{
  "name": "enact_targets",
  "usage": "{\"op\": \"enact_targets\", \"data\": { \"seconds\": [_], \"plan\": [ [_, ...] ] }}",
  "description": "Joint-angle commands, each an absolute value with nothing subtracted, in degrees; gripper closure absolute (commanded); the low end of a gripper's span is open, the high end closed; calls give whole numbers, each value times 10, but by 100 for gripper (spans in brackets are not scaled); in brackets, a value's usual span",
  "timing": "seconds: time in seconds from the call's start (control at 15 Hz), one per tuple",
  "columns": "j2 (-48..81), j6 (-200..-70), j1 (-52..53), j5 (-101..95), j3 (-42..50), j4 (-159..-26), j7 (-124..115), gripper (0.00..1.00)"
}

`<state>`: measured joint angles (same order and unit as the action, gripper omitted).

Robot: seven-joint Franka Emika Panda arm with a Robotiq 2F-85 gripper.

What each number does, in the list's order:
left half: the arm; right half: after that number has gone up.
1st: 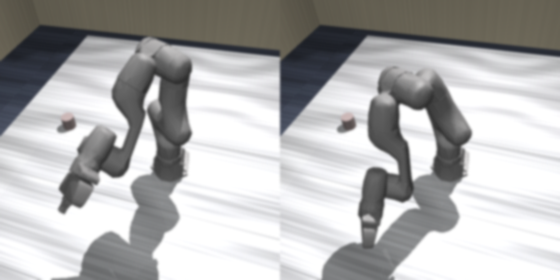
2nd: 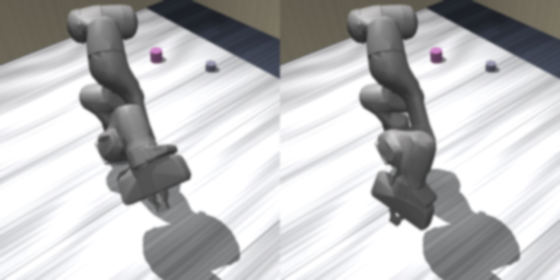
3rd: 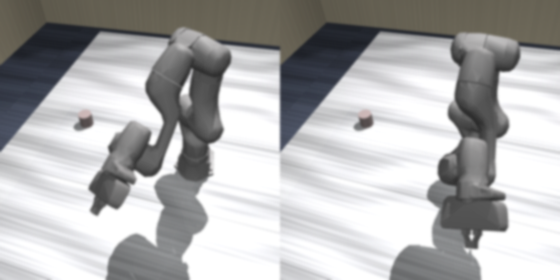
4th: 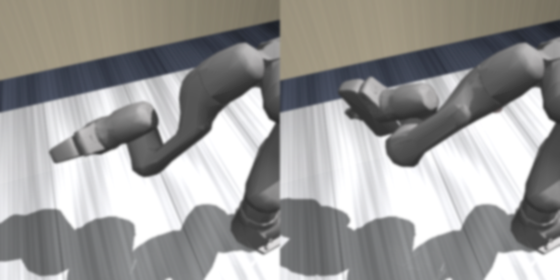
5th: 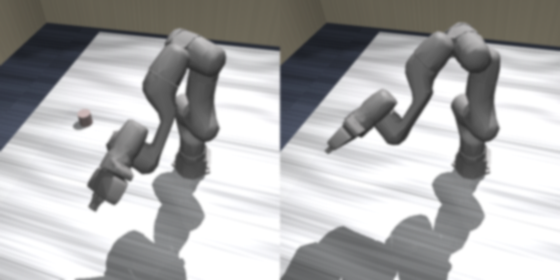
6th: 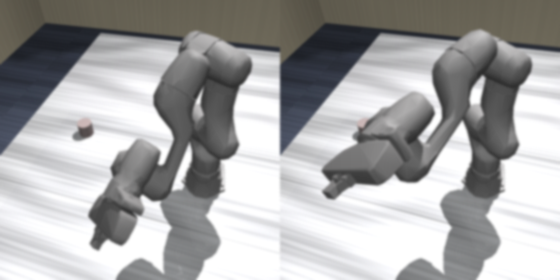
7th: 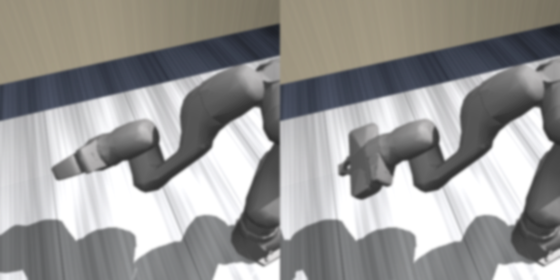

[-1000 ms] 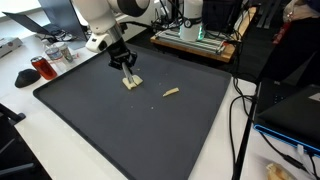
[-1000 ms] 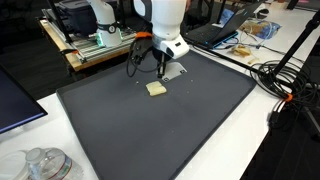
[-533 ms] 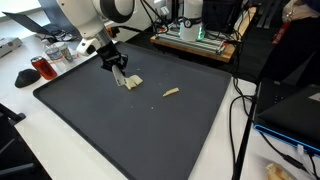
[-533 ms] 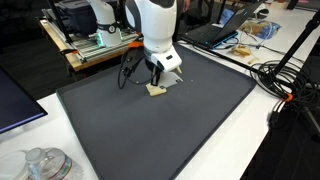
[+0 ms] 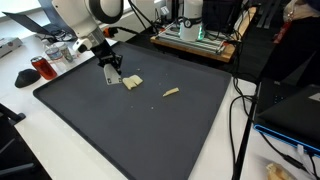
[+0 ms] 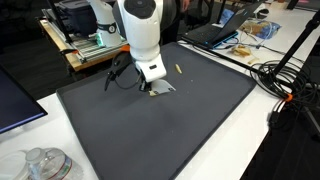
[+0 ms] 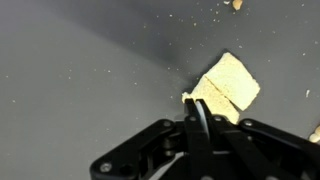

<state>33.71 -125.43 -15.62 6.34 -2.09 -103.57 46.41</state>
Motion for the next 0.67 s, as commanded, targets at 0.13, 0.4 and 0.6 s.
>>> {"op": "enact_targets", "data": {
  "seconds": [0.13,0.4,0.6],
  "plan": [
    [335,-1270,-167,111,-12,-1040,377,99],
    [334,-1289,-178,151,-18,-1048,341,99],
    [332,-1313,-186,188,-24,-1061,330,99]
  ]
}}
